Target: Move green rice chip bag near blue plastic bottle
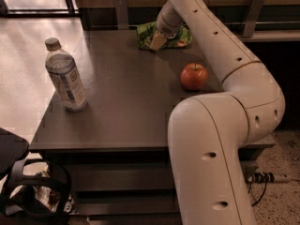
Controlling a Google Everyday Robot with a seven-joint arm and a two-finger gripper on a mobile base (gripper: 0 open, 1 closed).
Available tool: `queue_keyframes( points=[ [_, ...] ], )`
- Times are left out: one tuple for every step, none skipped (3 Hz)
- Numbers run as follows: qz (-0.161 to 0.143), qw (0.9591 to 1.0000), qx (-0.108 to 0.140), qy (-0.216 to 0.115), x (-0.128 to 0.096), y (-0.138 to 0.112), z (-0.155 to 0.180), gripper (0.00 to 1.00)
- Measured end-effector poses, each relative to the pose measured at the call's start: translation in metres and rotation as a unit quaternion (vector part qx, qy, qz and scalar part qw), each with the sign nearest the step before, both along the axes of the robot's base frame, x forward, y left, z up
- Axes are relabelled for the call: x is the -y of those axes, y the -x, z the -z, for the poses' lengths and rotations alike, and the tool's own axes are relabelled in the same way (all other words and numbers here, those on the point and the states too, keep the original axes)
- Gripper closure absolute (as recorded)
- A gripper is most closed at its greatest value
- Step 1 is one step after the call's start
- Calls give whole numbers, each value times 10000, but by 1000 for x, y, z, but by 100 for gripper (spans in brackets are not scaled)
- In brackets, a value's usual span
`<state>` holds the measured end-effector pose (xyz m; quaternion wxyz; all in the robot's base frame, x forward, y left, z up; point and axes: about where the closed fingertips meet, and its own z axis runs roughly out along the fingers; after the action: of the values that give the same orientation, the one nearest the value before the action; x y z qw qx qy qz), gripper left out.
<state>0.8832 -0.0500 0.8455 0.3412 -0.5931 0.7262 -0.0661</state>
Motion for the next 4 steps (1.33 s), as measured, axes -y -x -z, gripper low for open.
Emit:
queue_keyframes(
  points=[
    [-10, 10000, -22, 4, -2, 0, 3, 69],
    [-18, 10000, -42, 8, -3, -1, 7, 92],
    [-21, 10000, -50, 9, -3, -1, 8, 100],
    [-21, 10000, -51, 9, -4, -1, 8, 100]
  ],
)
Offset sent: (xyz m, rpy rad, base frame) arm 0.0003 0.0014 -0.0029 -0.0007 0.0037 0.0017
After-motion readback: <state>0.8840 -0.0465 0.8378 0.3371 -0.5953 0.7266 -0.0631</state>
